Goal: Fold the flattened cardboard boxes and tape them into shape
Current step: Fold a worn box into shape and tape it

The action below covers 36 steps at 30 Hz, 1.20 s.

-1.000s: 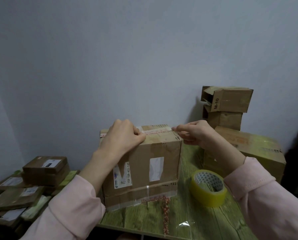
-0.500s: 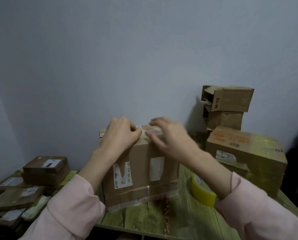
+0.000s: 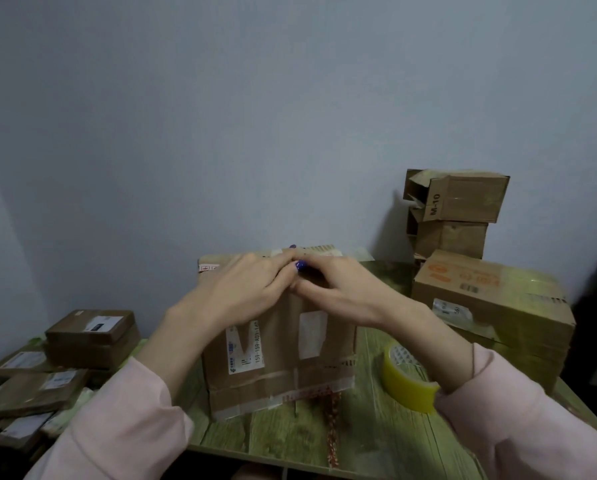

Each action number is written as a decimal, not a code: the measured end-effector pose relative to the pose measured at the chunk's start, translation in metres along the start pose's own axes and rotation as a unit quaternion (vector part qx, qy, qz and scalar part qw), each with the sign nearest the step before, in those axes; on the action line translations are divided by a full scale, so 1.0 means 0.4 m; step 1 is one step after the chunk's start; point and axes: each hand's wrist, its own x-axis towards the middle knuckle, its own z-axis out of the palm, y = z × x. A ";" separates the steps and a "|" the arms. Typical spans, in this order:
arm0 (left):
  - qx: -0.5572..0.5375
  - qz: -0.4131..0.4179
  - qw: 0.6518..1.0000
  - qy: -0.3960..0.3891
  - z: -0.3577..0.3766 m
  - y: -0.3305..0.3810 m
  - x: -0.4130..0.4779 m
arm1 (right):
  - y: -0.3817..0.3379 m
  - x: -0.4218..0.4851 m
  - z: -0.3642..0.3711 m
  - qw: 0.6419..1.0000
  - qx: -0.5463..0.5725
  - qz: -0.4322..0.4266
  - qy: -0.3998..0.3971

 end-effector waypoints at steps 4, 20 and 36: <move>0.059 0.033 0.998 -0.008 -0.004 0.006 -0.011 | 0.021 -0.018 -0.018 0.997 0.012 0.034 0.072; 0.118 0.050 0.992 0.016 0.021 -0.007 0.006 | 0.068 0.004 0.020 0.968 0.030 0.178 0.173; 0.173 0.029 0.984 0.027 -0.002 0.049 0.026 | 0.077 0.043 -0.061 0.954 -0.032 0.298 0.034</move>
